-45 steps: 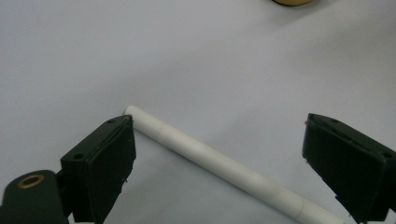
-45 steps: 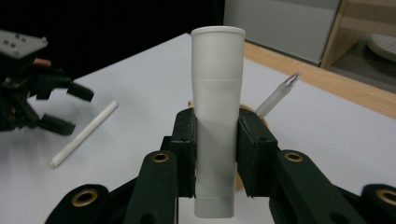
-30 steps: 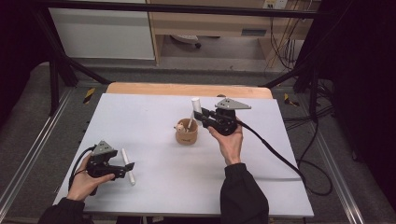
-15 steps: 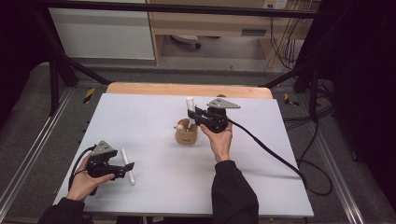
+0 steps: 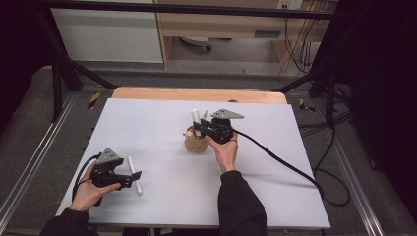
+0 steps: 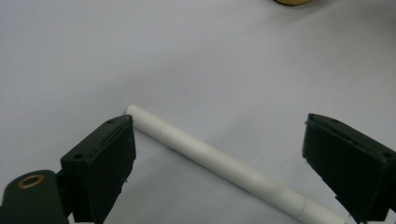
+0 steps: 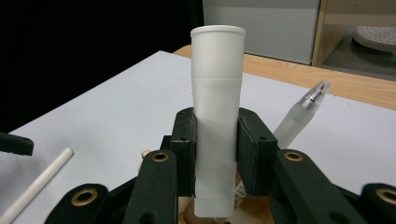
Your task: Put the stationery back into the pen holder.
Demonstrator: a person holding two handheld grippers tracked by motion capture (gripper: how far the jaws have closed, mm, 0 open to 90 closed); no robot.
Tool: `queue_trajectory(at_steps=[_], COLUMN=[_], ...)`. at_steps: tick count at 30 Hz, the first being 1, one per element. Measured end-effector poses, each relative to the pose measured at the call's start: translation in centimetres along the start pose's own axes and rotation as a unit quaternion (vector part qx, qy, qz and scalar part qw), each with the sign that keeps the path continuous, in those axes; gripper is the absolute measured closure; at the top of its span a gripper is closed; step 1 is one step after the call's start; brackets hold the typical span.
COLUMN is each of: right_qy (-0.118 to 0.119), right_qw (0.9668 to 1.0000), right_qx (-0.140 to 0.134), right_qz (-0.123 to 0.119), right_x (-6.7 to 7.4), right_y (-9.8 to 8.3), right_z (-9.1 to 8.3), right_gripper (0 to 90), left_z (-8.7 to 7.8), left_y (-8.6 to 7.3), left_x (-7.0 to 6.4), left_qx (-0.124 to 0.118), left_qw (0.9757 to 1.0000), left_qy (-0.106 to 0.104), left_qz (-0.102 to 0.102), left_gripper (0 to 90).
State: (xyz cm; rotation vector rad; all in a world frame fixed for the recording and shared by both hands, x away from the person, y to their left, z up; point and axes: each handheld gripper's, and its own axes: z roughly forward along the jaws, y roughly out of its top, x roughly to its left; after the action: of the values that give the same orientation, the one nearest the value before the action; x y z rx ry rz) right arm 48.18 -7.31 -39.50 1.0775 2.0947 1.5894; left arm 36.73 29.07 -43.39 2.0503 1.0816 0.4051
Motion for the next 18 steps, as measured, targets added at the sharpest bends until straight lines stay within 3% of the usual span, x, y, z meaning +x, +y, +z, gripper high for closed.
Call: queue_trajectory(at_steps=[18], right_qy=[0.0], right_qw=[0.9998], right_qx=[0.014], right_qz=[0.013], right_x=[-0.7], right_y=[-2.4], right_z=[0.5], right_gripper=[70.8], left_z=[0.1], left_y=[0.0], left_x=[0.0], left_qx=[0.001], left_qw=[1.0], left_qy=[0.001], left_qz=[0.0], left_gripper=[9.5])
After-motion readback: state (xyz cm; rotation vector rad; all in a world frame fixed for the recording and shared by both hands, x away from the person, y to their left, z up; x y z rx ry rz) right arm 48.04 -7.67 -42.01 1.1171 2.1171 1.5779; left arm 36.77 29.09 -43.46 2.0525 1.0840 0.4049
